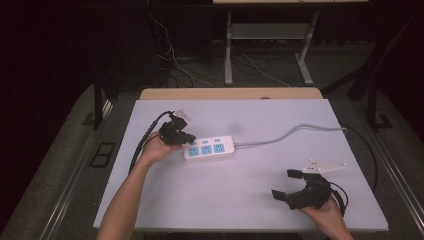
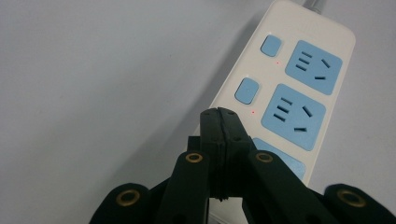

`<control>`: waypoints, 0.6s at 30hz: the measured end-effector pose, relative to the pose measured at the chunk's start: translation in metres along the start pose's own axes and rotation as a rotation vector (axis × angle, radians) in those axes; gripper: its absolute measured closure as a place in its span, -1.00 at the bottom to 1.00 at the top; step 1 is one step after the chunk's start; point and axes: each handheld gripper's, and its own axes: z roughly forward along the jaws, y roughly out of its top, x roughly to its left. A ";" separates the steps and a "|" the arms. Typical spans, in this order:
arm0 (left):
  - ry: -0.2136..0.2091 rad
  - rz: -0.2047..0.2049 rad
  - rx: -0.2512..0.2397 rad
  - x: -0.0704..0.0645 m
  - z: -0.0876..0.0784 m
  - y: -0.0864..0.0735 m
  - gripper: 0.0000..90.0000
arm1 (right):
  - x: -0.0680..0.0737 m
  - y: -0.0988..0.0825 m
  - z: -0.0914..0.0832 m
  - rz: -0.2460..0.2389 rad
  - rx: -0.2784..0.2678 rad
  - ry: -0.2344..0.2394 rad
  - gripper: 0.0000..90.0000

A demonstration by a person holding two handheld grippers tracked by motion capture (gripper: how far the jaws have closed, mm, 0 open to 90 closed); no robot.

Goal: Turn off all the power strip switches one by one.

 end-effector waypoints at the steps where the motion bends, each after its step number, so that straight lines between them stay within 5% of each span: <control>1: -0.001 0.001 0.005 0.000 0.001 0.000 0.98 | 0.000 0.000 0.000 0.000 0.001 0.000 -0.99; 11: -0.036 -0.019 0.001 0.005 0.001 -0.003 0.98 | 0.000 0.000 0.001 -0.004 0.008 0.001 -0.99; 18: -0.025 -0.006 0.001 0.003 0.002 -0.003 0.98 | 0.000 0.000 0.000 -0.003 0.005 -0.002 -0.99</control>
